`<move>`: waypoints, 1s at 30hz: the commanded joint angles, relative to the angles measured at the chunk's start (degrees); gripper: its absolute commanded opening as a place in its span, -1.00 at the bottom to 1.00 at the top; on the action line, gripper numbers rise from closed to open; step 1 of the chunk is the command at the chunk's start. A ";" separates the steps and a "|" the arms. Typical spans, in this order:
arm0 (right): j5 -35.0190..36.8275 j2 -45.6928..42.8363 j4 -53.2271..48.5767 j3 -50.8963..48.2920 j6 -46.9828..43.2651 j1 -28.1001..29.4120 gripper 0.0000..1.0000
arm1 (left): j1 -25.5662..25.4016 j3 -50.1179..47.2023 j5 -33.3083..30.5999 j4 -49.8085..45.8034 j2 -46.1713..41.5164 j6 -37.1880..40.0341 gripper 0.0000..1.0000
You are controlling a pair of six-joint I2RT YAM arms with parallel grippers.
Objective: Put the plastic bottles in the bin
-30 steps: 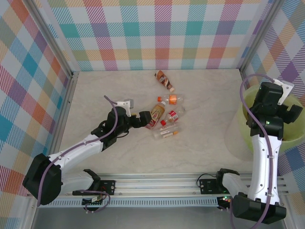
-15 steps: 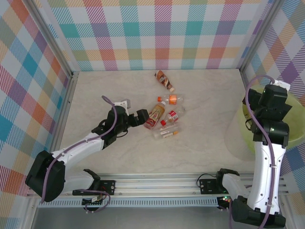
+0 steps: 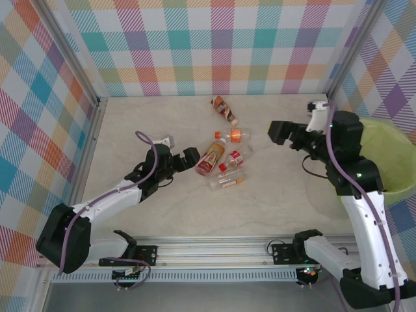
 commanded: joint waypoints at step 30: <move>32.02 31.80 6.46 -16.65 42.33 30.29 0.99 | 2.68 -5.15 -3.82 -1.90 -3.83 -3.86 1.00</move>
